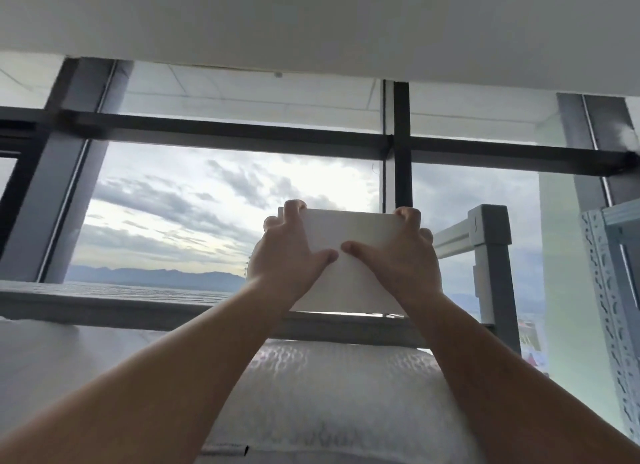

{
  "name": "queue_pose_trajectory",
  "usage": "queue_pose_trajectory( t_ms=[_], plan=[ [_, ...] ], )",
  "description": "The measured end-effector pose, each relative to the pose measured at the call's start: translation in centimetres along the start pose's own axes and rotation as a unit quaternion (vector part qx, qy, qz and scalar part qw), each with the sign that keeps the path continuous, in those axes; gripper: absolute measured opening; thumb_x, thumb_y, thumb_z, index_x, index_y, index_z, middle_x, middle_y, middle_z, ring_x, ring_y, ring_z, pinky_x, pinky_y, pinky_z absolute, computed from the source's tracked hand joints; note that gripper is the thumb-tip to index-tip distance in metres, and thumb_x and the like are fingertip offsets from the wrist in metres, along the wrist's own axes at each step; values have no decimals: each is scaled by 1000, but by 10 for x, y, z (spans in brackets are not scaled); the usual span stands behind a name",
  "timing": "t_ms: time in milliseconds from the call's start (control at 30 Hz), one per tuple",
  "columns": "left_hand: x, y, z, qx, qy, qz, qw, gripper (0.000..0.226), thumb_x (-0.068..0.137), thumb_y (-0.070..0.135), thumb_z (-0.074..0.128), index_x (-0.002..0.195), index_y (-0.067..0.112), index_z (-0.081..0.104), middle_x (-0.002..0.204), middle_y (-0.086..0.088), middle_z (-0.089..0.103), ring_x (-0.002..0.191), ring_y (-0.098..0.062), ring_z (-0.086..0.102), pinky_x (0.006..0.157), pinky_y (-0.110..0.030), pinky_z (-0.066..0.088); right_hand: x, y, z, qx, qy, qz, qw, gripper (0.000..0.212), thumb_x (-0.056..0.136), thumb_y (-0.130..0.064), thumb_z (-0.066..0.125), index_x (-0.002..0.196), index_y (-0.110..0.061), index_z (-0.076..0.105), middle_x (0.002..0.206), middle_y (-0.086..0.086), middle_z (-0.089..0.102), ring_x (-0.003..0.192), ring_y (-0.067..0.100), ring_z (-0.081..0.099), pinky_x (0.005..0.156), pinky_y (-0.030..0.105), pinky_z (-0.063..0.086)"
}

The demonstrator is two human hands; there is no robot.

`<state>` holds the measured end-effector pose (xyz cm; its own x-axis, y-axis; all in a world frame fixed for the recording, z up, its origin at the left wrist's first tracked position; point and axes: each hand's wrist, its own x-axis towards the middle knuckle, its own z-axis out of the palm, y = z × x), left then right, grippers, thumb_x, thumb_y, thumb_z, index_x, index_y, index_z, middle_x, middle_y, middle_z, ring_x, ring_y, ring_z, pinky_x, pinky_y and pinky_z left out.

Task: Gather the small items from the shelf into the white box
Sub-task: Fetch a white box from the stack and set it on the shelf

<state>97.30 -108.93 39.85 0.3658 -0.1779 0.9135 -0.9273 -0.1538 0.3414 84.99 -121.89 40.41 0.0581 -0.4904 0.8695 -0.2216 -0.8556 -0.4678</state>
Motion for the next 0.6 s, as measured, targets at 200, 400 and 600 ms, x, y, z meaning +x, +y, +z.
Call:
queue_pose_trajectory(
  t_ms=[200,400,600],
  plan=[
    [-9,17,-18,16,24,13,1000,85,68,57,80,132,33,29,117,-6,50,83,-19,51,69,-31,42,-8,-5,-16,43,23,-12,999,99,48,-77,75,127,-38,28,117,2,48,87,20,55,66,29,42],
    [-28,31,-55,17,34,37,999,83,68,55,80,132,33,31,119,-6,50,85,-18,48,71,-30,41,-36,-27,-41,65,49,-17,997,100,49,-79,74,129,-40,28,121,2,48,93,22,57,69,33,53],
    [-50,42,-116,-19,48,33,998,83,69,52,81,133,33,32,120,-7,48,82,-20,48,72,-30,40,-68,-81,-80,54,64,-37,996,103,49,-78,76,132,-38,29,121,4,49,96,24,58,72,34,51]
  ],
)
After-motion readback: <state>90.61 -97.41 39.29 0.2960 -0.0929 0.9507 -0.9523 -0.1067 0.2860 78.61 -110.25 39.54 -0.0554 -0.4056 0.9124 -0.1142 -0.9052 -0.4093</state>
